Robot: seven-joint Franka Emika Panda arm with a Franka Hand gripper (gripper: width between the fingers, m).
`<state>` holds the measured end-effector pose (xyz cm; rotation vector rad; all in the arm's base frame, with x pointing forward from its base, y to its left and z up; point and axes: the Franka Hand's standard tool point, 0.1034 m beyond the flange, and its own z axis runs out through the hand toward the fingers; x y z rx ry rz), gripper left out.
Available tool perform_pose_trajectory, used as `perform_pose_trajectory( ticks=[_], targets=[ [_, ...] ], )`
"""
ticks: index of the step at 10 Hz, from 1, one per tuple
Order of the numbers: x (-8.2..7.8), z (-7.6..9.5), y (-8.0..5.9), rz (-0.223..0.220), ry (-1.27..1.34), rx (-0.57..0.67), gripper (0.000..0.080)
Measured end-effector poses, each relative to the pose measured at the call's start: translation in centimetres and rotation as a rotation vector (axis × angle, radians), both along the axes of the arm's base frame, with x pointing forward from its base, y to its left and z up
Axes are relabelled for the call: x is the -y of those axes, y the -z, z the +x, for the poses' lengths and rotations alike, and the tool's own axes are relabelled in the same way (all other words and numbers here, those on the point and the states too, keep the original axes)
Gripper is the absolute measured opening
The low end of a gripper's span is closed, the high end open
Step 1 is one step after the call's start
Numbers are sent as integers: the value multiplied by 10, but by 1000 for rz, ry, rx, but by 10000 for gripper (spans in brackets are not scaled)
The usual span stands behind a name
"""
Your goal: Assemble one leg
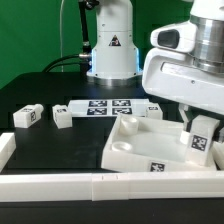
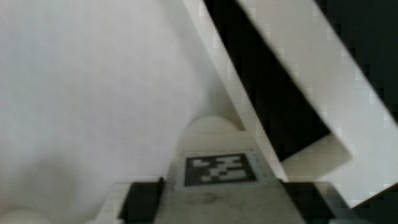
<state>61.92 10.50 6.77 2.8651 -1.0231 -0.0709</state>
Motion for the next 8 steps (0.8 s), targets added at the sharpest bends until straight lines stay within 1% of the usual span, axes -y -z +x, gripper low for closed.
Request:
perform_pose_trajectory(
  ticks=[2, 3, 5, 6, 7, 8],
  targets=[
    [13, -6, -1, -64, 190, -7, 300],
    [19, -10, -1, -89, 262, -19, 300],
    [22, -11, 0, -95, 270, -23, 301],
    [21, -11, 0, -94, 270, -23, 469],
    [21, -11, 0, -94, 270, -23, 469],
    [21, -11, 0, -94, 270, -23, 607]
  ],
)
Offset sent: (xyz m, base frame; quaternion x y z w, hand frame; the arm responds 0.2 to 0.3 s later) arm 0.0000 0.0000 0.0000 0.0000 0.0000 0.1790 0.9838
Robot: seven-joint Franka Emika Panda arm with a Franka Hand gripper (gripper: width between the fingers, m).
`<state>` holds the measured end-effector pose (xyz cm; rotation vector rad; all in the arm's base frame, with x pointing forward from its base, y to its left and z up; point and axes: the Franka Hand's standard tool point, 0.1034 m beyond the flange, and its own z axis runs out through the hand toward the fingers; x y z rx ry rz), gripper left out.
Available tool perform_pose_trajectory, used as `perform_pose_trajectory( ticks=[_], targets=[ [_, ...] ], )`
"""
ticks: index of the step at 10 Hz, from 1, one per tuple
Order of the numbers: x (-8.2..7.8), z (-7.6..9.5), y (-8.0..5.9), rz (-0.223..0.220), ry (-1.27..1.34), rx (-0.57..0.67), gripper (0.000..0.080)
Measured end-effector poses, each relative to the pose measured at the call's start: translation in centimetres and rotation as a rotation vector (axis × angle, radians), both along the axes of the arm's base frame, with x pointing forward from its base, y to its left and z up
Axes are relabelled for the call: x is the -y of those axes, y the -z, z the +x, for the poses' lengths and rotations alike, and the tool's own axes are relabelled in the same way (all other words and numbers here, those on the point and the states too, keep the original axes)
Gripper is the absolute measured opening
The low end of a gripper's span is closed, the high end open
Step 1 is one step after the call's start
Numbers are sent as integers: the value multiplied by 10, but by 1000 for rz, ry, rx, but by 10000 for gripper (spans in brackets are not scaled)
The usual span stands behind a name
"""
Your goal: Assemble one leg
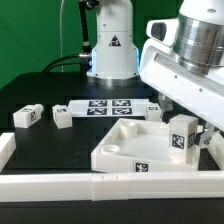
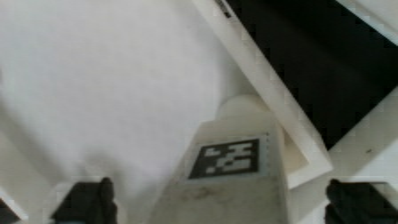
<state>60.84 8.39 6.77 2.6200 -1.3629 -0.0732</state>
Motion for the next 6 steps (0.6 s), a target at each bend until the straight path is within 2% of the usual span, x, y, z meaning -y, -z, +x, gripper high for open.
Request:
perform_pose_trajectory(
  ticks=[1, 6],
  targets=[
    [0, 0, 0, 0, 0, 0, 636],
    [0, 0, 0, 0, 0, 0, 648]
  ],
)
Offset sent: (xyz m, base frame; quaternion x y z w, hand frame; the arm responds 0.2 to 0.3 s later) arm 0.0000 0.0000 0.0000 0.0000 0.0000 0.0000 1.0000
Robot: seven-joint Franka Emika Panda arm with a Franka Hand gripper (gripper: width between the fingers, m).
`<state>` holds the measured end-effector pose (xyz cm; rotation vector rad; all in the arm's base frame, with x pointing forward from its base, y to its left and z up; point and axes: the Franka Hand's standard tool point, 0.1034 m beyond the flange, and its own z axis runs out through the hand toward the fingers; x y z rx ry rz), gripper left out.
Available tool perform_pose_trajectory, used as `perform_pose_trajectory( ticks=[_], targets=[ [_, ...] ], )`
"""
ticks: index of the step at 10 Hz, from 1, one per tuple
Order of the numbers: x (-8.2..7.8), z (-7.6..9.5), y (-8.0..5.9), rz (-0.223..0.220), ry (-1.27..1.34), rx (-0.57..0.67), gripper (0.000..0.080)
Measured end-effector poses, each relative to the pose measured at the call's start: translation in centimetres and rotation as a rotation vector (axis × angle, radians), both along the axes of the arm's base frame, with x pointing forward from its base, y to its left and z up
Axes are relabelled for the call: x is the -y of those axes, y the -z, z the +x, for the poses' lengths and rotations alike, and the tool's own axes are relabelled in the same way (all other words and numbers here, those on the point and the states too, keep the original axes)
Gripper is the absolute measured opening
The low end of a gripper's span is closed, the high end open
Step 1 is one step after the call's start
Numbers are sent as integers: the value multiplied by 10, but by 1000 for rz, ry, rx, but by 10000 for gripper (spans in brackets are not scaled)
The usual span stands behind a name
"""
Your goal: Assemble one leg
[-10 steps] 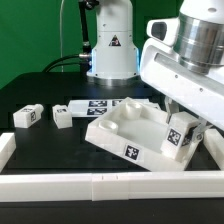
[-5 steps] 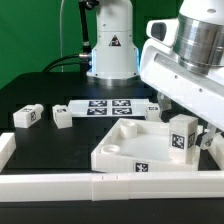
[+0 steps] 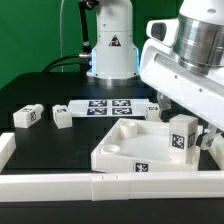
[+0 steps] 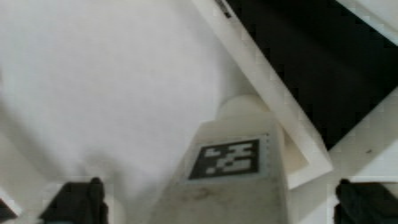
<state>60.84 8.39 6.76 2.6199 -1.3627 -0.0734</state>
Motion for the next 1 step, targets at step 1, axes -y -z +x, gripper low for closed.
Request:
perform_pose_trajectory(
  ticks=[1],
  targets=[
    [0, 0, 0, 0, 0, 0, 648]
  ],
)
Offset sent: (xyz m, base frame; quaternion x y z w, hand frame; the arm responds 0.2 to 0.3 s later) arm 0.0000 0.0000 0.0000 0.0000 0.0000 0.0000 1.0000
